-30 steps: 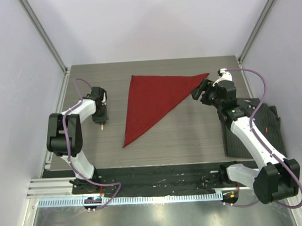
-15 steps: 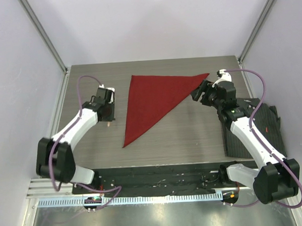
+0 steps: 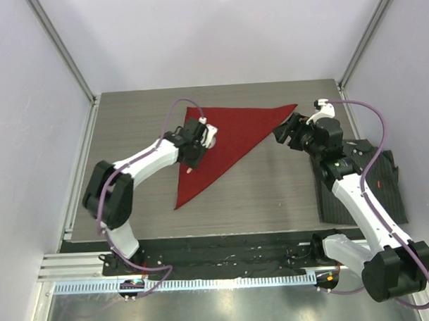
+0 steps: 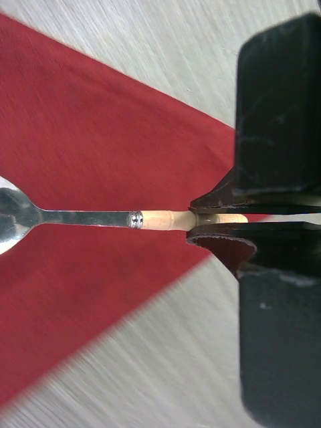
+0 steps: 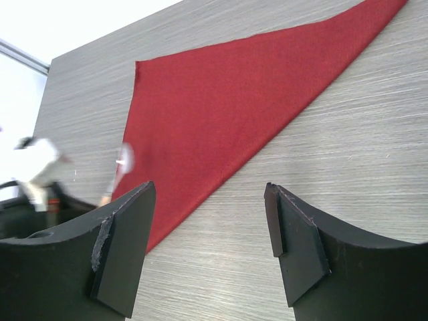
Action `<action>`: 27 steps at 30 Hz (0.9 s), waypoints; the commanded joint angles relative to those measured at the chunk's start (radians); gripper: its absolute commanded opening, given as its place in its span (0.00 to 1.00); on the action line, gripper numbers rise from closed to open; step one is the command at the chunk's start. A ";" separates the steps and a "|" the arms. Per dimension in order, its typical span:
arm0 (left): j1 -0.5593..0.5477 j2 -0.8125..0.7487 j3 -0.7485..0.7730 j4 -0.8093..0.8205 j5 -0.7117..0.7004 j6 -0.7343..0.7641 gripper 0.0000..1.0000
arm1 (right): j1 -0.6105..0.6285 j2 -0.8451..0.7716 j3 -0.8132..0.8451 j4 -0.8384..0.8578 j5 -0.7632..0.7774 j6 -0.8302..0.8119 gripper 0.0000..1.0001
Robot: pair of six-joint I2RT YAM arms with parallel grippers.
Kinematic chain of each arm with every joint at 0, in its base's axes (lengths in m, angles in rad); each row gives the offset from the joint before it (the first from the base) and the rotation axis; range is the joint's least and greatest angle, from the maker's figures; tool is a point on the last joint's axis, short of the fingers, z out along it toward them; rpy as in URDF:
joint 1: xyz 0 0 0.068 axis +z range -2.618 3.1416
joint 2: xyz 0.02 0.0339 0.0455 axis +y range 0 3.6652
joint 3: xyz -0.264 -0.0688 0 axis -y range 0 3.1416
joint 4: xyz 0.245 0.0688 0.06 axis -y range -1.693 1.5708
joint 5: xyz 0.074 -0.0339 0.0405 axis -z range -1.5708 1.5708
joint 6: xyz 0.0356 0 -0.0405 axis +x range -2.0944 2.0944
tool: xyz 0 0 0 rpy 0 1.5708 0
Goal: Fold the napkin, place the utensils inside, and roll it up
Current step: Grab a utensil with the left arm, then place the utensil onto the napkin
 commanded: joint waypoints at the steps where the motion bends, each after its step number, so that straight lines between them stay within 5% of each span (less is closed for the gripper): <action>1: -0.056 0.120 0.145 -0.007 0.051 0.098 0.00 | -0.010 -0.024 0.002 0.032 0.002 -0.005 0.75; 27: -0.108 0.577 0.691 -0.139 0.200 0.121 0.00 | -0.024 0.031 0.005 0.036 0.021 -0.039 0.76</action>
